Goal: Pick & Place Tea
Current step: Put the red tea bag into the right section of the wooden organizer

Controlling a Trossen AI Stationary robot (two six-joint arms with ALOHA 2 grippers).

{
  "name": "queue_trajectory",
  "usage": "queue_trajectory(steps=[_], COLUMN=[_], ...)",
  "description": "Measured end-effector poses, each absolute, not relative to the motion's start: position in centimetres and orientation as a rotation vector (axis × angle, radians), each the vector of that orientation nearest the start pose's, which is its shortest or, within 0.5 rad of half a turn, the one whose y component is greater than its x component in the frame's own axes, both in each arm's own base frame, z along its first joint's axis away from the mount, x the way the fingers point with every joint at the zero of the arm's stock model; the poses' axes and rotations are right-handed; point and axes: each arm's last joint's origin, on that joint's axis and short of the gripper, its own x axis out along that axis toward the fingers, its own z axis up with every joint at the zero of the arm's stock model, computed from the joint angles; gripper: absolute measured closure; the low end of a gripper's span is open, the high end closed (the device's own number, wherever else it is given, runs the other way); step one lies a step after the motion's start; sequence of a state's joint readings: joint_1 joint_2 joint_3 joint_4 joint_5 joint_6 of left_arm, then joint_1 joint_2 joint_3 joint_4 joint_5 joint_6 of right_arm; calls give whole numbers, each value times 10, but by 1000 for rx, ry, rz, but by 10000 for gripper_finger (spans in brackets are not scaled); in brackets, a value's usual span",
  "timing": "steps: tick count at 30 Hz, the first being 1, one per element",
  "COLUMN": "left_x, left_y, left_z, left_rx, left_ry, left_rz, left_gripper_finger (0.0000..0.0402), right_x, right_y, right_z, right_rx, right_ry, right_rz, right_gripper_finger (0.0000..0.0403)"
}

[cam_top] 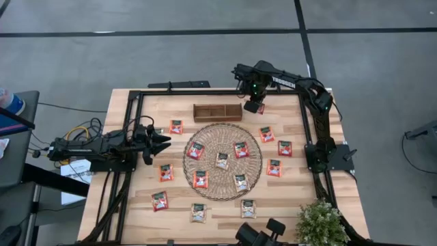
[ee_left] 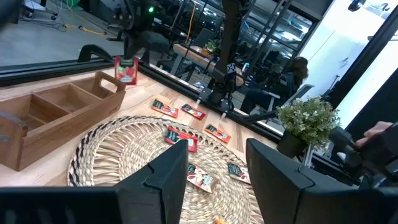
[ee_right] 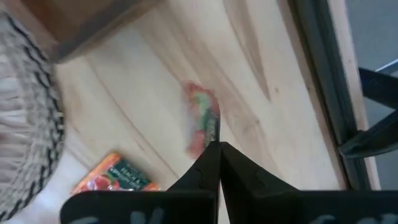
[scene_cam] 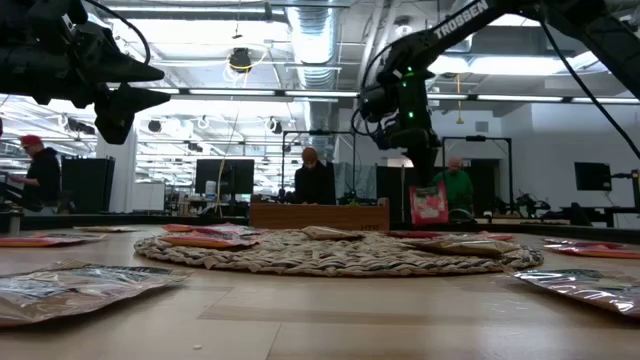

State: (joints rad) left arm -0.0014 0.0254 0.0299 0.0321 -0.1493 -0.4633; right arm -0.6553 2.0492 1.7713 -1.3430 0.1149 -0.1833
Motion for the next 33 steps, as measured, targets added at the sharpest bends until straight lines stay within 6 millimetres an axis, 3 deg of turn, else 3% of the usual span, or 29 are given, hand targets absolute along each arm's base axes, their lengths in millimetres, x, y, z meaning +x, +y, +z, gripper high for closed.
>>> queue_trajectory(steps=[12,20,33], left_x=[97,97,97], left_y=[4,4,4], left_z=[175,175,175], left_rx=[-464,-463,-464], left_ry=[-71,-70,-70], left_rz=[136,137,137], left_gripper_finger=[247,247,247], right_x=[325,345,365], right_y=[-217,-194,-173], right_z=[285,323,333], right_rx=[217,102,-27], right_ry=[1579,1446,1345], right_rz=[-409,-384,-304], right_gripper_finger=[403,403,403])
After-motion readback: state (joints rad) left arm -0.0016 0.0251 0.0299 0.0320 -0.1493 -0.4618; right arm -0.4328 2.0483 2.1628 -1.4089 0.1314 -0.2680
